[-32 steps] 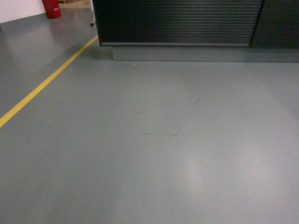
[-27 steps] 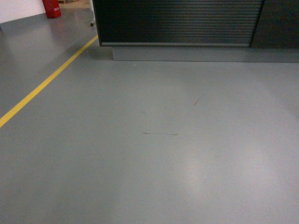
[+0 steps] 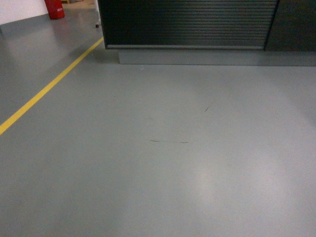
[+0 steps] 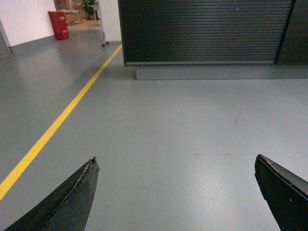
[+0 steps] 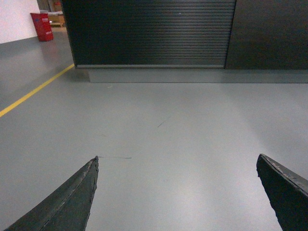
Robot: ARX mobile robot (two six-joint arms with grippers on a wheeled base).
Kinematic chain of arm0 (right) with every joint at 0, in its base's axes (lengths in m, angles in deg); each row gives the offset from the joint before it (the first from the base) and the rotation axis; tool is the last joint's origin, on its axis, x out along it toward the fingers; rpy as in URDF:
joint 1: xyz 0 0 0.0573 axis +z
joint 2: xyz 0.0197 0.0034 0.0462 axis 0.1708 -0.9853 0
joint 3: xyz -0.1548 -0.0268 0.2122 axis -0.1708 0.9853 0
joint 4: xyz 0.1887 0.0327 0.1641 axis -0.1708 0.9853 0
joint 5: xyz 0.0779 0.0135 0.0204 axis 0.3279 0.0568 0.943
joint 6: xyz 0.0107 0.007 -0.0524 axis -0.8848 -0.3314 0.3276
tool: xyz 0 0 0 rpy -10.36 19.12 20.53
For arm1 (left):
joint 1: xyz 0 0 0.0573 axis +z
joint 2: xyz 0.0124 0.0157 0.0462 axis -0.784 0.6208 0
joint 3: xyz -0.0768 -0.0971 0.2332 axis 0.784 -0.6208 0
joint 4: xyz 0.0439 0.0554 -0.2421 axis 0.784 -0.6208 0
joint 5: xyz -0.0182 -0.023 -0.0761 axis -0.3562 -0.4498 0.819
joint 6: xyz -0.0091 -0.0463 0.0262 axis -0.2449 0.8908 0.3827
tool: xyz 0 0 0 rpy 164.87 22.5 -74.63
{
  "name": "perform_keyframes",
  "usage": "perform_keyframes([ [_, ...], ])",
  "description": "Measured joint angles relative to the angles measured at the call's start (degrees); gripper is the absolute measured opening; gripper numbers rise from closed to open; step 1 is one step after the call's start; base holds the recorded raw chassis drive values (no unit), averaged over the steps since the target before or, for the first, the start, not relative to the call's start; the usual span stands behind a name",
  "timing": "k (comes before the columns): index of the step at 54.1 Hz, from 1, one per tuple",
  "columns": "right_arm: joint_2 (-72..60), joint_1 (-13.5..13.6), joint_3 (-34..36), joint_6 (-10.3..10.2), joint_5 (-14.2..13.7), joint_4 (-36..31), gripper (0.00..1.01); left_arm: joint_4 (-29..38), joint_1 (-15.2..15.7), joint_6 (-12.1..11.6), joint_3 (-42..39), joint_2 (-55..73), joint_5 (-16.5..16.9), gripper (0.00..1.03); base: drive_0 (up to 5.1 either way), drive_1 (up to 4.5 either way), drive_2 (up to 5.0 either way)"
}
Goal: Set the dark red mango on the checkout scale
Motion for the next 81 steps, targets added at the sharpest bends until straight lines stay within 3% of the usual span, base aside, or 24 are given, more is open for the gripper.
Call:
perform_keyframes([
  [45, 0.00, 0.00, 0.00, 0.00, 0.00, 0.00, 0.98, 0.02, 0.00, 0.00, 0.00, 0.00, 0.00, 0.98, 0.0, 0.00, 0.0],
  [81, 0.00, 0.00, 0.00, 0.00, 0.04, -0.15, 0.98, -0.04, 0.00, 0.00, 0.00, 0.00, 0.00, 0.98, 0.1, 4.25, -4.1],
])
